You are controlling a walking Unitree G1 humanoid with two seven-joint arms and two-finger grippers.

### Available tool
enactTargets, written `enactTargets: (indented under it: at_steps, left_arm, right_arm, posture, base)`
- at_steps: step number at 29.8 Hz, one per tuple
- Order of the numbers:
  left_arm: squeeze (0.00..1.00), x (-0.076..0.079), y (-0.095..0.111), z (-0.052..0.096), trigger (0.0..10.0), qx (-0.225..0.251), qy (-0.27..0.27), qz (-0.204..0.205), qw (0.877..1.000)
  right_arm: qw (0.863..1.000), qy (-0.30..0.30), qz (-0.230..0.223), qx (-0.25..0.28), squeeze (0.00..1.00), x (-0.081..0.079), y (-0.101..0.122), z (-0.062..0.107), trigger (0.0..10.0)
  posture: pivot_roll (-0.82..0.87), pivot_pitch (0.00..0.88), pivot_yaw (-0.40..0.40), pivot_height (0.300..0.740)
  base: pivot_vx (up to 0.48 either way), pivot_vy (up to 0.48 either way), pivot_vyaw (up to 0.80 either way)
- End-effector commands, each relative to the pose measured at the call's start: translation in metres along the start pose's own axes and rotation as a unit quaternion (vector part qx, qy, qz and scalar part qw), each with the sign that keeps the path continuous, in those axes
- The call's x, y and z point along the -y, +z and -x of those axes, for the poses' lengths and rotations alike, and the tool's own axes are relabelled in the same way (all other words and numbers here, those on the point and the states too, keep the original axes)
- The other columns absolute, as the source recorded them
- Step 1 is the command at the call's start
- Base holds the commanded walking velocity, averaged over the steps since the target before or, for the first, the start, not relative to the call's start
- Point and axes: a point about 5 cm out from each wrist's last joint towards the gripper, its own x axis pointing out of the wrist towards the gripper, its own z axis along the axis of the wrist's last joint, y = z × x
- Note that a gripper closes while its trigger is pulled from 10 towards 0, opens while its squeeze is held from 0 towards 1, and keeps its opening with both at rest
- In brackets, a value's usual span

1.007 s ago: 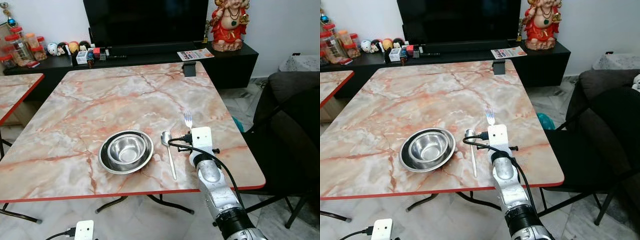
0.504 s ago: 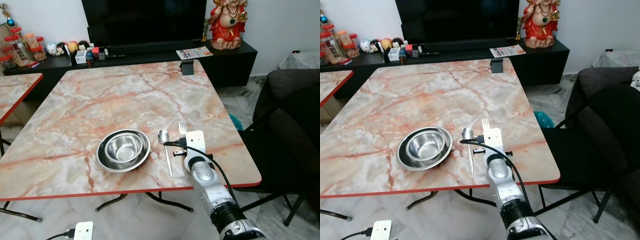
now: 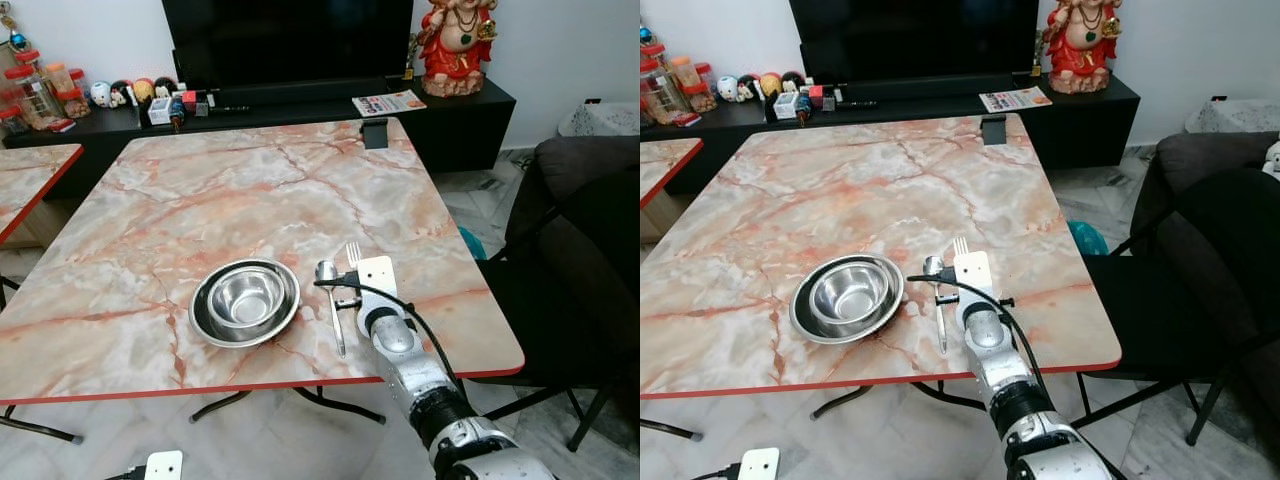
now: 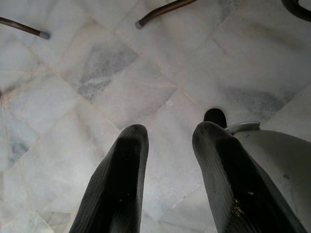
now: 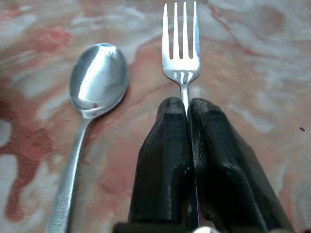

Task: Setting the table

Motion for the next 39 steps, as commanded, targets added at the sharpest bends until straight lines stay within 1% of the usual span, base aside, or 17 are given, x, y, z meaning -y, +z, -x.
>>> enactTargets:
  at_steps: [1, 3, 6, 11, 15, 25, 26, 27, 28, 29, 30, 39]
  left_arm:
    - [0.00, -0.008, -0.004, 0.001, 10.0, -0.012, 0.005, -0.006, 1.000]
    - [0.00, -0.008, -0.004, 0.001, 10.0, -0.012, 0.005, -0.006, 1.000]
    - [0.00, -0.008, -0.004, 0.001, 10.0, -0.016, 0.003, -0.009, 1.000]
    - [0.00, -0.007, -0.005, 0.001, 10.0, -0.021, -0.001, -0.013, 1.000]
    - [0.00, -0.006, -0.005, 0.000, 10.0, -0.022, -0.004, -0.014, 1.000]
    - [0.00, -0.005, -0.005, 0.000, 10.0, -0.026, -0.006, -0.016, 1.000]
    - [0.00, -0.005, -0.005, 0.000, 10.0, -0.027, -0.006, -0.017, 0.999]
    - [0.00, -0.005, -0.005, 0.000, 10.0, -0.027, -0.006, -0.017, 0.999]
    - [0.00, -0.005, -0.006, 0.000, 10.0, -0.027, -0.006, -0.018, 0.999]
    - [0.00, -0.005, -0.006, 0.000, 10.0, -0.027, -0.006, -0.018, 0.999]
    - [0.00, -0.005, -0.006, 0.000, 10.0, -0.027, -0.006, -0.018, 0.999]
    - [0.00, -0.005, -0.005, 0.000, 10.0, -0.029, -0.007, -0.022, 0.999]
  right_arm:
    - [1.000, -0.001, -0.006, -0.009, 0.00, 0.000, -0.001, -0.001, 10.0]
    - [1.000, -0.001, -0.005, -0.009, 0.00, 0.000, -0.001, -0.001, 10.0]
    - [1.000, -0.003, 0.005, -0.024, 0.00, 0.001, -0.007, -0.001, 10.0]
    - [0.999, -0.003, -0.003, -0.045, 0.00, 0.001, -0.013, -0.001, 10.0]
    - [0.998, -0.001, 0.000, -0.057, 0.00, 0.000, -0.016, 0.000, 10.0]
    - [0.998, -0.003, -0.006, -0.056, 0.00, 0.001, -0.016, -0.001, 10.0]
    - [0.998, -0.002, -0.008, -0.056, 0.22, 0.001, -0.016, -0.001, 10.0]
    - [0.998, -0.002, -0.008, -0.056, 0.22, 0.001, -0.016, -0.001, 10.0]
    - [0.998, 0.000, -0.011, -0.056, 0.72, 0.001, -0.016, -0.001, 10.0]
    - [0.998, 0.000, -0.010, -0.055, 0.84, 0.001, -0.016, -0.001, 10.0]
    - [0.998, 0.001, -0.011, -0.055, 0.87, 0.001, -0.016, -0.001, 10.0]
    - [0.999, -0.003, -0.016, -0.051, 0.87, 0.001, -0.016, -0.001, 10.0]
  posture:
    - [0.01, 0.002, 0.079, 0.740]
    - [0.01, 0.002, 0.079, 0.740]
    - [0.01, 0.000, 0.082, 0.740]
    - [0.01, 0.000, 0.084, 0.740]
    - [0.01, 0.000, 0.083, 0.740]
    - [0.01, 0.000, 0.082, 0.740]
    - [0.01, 0.000, 0.083, 0.740]
    - [0.01, 0.000, 0.083, 0.740]
    - [0.01, 0.000, 0.083, 0.740]
    - [0.01, 0.000, 0.082, 0.740]
    - [0.01, 0.000, 0.082, 0.740]
    - [0.01, 0.000, 0.086, 0.740]
  base:
    - [0.000, 0.000, 0.00]
    - [0.000, 0.000, 0.00]
    - [0.000, 0.000, 0.00]
    - [0.000, 0.000, 0.00]
    - [0.000, 0.000, 0.00]
    - [0.000, 0.000, 0.00]
    - [0.000, 0.000, 0.00]
    - [0.000, 0.000, 0.00]
    - [0.000, 0.000, 0.00]
    - [0.000, 0.000, 0.00]
    - [0.000, 0.000, 0.00]
    - [0.000, 0.000, 0.00]
